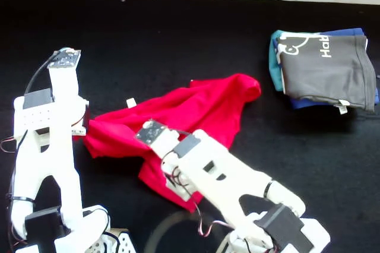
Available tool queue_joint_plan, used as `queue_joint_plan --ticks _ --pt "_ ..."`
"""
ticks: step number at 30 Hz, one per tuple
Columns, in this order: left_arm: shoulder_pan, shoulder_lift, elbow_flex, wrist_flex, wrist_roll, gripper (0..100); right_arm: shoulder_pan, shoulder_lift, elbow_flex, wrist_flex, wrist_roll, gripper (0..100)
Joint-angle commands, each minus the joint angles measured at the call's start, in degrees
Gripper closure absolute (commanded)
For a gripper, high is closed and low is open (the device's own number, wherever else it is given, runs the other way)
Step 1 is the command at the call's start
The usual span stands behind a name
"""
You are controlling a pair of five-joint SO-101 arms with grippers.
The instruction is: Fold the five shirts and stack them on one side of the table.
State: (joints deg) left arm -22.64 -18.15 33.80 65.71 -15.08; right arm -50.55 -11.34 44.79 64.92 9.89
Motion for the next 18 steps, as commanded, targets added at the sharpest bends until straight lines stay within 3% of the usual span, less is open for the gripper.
queue_joint_plan --ticks 1,18 --pt "0.4 -0.2 -0.7 -0.4 0.4 99 -1.8 -2.4 0.0 0.7 -0.3 78.1" --pt "0.4 -0.2 -0.7 -0.6 0.4 99 -1.1 12.9 -0.5 -5.8 -0.2 81.0"
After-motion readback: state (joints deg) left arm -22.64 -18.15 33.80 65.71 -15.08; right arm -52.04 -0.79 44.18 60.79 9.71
